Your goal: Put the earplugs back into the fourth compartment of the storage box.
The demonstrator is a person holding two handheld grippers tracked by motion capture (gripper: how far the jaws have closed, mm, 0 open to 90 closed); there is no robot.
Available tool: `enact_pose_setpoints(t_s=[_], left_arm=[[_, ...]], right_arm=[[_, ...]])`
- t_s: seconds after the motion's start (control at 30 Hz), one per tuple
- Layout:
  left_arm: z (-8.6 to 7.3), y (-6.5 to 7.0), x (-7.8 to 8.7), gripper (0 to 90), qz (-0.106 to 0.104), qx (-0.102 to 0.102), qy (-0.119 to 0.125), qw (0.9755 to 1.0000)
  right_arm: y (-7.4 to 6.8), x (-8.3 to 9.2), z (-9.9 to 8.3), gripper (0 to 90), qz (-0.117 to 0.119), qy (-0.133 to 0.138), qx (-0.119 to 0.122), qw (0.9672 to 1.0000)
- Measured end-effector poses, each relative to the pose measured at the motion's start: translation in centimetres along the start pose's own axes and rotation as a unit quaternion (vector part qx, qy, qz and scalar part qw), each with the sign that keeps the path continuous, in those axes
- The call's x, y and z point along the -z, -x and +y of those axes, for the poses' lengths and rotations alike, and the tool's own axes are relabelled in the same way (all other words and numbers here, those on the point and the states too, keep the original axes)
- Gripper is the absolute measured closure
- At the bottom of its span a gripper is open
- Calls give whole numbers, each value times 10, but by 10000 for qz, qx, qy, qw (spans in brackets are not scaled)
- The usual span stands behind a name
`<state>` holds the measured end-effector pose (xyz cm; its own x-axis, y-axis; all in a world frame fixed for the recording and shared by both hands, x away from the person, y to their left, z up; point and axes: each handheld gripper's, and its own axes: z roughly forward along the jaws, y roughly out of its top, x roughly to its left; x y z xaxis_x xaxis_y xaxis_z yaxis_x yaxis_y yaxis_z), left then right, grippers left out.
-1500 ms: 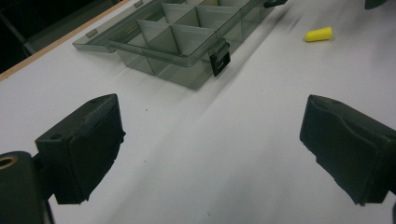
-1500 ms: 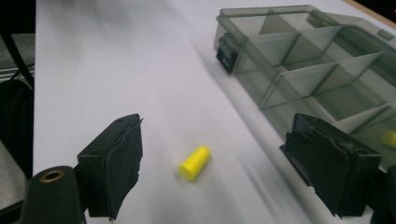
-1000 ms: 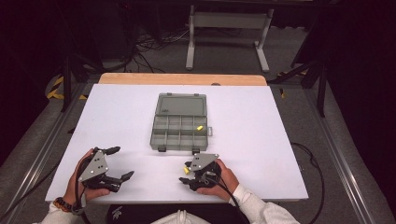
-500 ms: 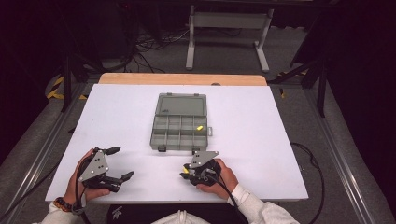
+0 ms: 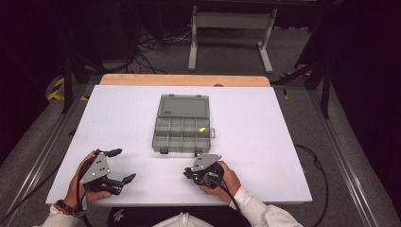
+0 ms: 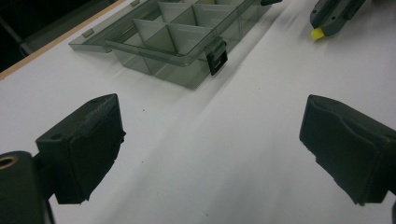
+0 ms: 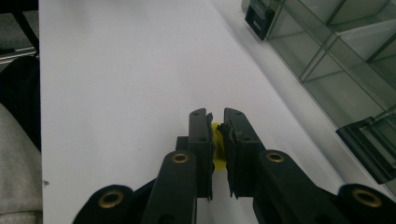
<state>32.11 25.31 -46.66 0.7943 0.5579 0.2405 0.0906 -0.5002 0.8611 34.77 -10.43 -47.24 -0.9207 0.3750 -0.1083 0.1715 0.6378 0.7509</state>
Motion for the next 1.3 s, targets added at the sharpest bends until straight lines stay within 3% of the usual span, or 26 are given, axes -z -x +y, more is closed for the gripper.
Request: enact_pose_setpoints(t_s=[0.47,0.8,1.3], left_arm=[[1,1,2,74,43,33,36,10000],[0,0,2,74,55,43,43,10000],[0,0,2,73,70,48,36,10000]], right_arm=[[-6,12,7,837,-114,223,263,9993],[-3,20,9,841,-237,430,242,9985],[1,25,10,842,-314,526,243,9978]])
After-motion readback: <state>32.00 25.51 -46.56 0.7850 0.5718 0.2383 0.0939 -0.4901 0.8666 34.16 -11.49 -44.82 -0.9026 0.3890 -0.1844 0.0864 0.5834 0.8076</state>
